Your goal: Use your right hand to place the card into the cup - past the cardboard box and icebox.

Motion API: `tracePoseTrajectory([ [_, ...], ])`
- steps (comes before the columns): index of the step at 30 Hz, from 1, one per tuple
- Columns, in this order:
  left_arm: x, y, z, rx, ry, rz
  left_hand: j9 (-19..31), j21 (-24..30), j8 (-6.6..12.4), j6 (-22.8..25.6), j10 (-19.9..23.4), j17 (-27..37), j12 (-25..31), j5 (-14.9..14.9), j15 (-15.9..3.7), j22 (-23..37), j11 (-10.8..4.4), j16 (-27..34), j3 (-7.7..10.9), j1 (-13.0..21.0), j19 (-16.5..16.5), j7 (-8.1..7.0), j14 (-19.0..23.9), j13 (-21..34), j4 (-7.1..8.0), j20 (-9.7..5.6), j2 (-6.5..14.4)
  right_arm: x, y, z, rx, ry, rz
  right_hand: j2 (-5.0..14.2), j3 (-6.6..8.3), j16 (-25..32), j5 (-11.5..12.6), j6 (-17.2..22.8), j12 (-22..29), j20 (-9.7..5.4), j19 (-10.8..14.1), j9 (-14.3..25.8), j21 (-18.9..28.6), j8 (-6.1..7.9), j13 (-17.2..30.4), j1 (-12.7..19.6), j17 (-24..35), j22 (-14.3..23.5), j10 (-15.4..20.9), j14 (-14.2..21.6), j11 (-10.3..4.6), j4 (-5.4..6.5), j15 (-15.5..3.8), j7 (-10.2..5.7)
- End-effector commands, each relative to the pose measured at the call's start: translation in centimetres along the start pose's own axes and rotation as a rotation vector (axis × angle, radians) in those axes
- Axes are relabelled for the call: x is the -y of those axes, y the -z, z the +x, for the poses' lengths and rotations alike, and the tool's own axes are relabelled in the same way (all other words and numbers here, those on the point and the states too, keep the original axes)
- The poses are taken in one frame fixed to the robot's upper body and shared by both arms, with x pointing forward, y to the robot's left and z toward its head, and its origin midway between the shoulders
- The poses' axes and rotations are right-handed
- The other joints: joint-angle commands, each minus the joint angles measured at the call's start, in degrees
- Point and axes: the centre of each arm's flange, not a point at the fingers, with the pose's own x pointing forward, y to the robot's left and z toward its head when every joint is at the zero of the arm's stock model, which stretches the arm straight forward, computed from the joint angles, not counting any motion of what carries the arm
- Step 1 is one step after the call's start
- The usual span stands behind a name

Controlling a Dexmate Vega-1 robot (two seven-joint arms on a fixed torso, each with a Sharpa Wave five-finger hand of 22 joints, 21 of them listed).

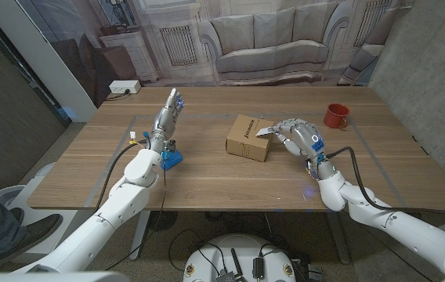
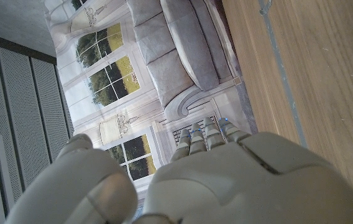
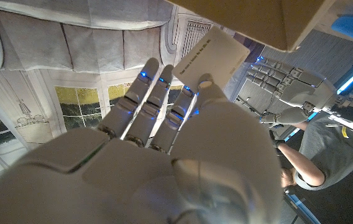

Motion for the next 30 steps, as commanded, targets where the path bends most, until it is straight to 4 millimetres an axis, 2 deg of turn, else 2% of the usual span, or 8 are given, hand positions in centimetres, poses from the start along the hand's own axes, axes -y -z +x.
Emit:
tracePoseTrajectory([
  [1, -0.4, -0.2, 0.2, 0.001, 0.0, 0.004, 0.1, -0.2, -0.18, 0.4, 0.2, 0.1, 0.1, -0.1, 0.2, 0.2, 0.03, 0.0, -0.12, 0.3, -0.1, 0.18, -0.4, 0.3, 0.1, -0.21, 0.1, 0.5, 0.1, 0.7, 0.004, 0.023, -0.003, 0.12, -0.36, 0.2, 0.0, 0.6, -0.3, -7.29, 0.4, 0.1, 0.5, -0.03, 0.2, 0.7, 0.3, 0.1, 0.6, 0.7, -0.04, 0.0, -5.66, 0.0],
  [16, -0.8, -0.5, 0.7, -0.003, 0.007, 0.006, 0.1, -0.2, -0.18, 0.4, 0.3, 0.1, 0.1, -0.1, 0.17, 0.2, 0.01, 0.0, -0.22, 0.4, -0.2, 0.3, -0.4, 0.3, 0.07, -0.12, 0.2, 1.8, 0.0, 1.3, 0.008, 0.03, -0.033, 0.08, -0.8, 0.2, 0.0, 1.2, -0.3, -7.34, -0.1, 0.4, 1.4, -0.13, 0.2, 1.2, 0.5, 0.0, 1.5, 1.3, 0.05, 0.2, -5.71, 0.02],
  [17, -0.8, -0.5, 0.8, -0.003, 0.009, 0.009, 0.1, -0.2, -0.18, 0.4, 0.2, 0.1, 0.1, -0.1, 0.2, 0.2, 0.03, 0.0, -0.23, 0.4, -0.2, 0.29, -0.4, 0.3, 0.07, -0.13, 0.2, 2.0, -0.5, 1.9, 0.004, 0.027, -0.038, 0.1, -0.87, 0.2, 0.0, 1.3, -0.3, -7.41, -0.3, 0.4, 1.5, -0.15, 0.3, 1.2, 0.5, 0.0, 1.6, 1.2, 0.05, 0.24, -5.69, 0.02],
  [30, -0.9, -0.1, 1.6, -0.011, 0.022, 0.001, 0.1, -0.2, -0.17, 0.4, 0.2, 0.1, 0.1, -0.1, 0.23, 0.2, -0.07, 0.0, -0.34, 0.5, -0.2, 0.28, -0.4, 0.3, 0.06, -0.05, 0.3, 2.9, -0.2, 3.1, -0.039, 0.025, -0.033, 0.11, -1.23, 0.3, 0.0, 1.4, -0.3, -7.44, -0.8, 0.5, 2.2, -0.3, 0.4, 1.5, 0.6, 0.0, 1.7, 1.0, 0.04, 0.38, -5.65, 0.01],
])
